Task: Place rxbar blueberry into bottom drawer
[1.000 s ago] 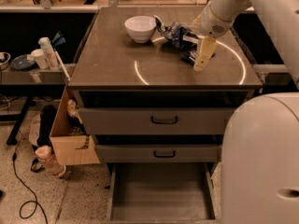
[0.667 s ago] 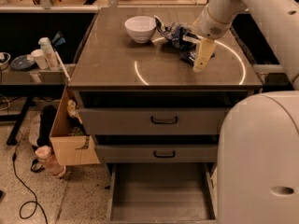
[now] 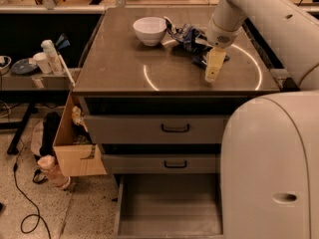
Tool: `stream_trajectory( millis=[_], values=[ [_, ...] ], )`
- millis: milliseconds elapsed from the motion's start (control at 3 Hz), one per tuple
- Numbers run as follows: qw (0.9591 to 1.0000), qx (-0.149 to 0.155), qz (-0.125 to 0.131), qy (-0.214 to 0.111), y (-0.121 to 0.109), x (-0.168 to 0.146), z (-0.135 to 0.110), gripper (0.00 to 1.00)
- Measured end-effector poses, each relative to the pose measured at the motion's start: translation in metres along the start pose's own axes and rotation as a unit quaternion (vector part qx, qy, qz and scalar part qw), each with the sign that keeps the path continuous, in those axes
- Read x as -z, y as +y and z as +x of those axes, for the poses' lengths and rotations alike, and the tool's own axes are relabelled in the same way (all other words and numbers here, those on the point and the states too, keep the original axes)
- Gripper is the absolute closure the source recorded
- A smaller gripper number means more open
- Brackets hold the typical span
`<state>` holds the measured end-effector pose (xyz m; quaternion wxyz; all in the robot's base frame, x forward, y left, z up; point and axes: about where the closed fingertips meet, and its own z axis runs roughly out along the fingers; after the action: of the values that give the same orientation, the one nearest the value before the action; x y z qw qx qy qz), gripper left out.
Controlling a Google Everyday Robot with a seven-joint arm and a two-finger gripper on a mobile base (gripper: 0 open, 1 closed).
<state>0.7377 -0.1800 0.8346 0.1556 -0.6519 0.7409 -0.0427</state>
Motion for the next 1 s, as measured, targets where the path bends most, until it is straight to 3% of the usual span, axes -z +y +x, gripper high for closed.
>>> stream_trajectory(
  millis=[333, 667, 1000],
  values=[
    [1.0, 0.0, 0.0, 0.0, 0.0, 0.0, 0.0, 0.0],
    [1.0, 0.0, 0.0, 0.0, 0.0, -0.0001, 0.0, 0.18],
    [1.0, 0.0, 0.0, 0.0, 0.0, -0.0001, 0.0, 0.41]
  ],
)
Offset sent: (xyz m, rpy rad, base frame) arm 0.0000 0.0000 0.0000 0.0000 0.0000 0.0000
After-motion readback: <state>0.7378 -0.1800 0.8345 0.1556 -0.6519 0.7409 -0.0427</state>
